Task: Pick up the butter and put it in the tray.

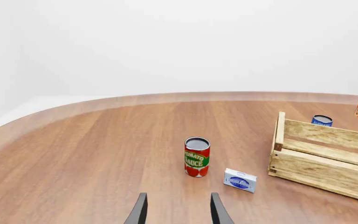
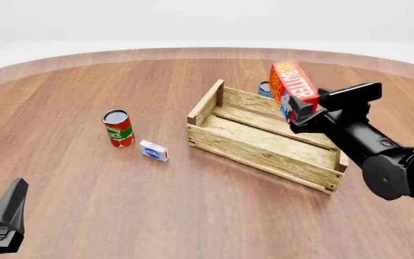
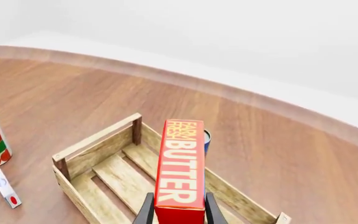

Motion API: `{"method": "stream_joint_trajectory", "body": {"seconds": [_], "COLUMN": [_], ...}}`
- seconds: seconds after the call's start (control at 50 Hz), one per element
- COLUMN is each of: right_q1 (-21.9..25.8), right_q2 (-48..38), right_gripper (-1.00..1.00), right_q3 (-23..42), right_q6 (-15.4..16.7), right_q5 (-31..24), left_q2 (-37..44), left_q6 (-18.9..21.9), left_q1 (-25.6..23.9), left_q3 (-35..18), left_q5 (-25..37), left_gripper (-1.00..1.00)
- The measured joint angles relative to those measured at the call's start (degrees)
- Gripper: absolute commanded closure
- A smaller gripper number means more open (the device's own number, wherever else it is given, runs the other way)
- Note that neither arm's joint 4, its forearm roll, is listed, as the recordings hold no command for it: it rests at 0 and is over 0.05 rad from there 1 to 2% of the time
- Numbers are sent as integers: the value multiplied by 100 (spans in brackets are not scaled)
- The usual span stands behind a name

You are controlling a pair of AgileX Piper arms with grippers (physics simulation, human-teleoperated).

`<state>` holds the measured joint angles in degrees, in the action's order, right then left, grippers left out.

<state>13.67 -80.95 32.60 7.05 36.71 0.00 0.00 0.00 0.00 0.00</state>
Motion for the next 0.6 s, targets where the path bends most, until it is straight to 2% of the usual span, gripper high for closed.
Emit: {"method": "stream_joint_trajectory", "body": {"seconds": [0.6], "right_q1": [-1], "right_q2": [-726], "right_gripper": [100], "right_q3": [309], "right_q6": [-69], "right_q5": [54], "left_q2": [0], "left_q6": [0], "left_q1": [0], "left_q3": [0], "left_q5": [0], "left_gripper": [-100]}}
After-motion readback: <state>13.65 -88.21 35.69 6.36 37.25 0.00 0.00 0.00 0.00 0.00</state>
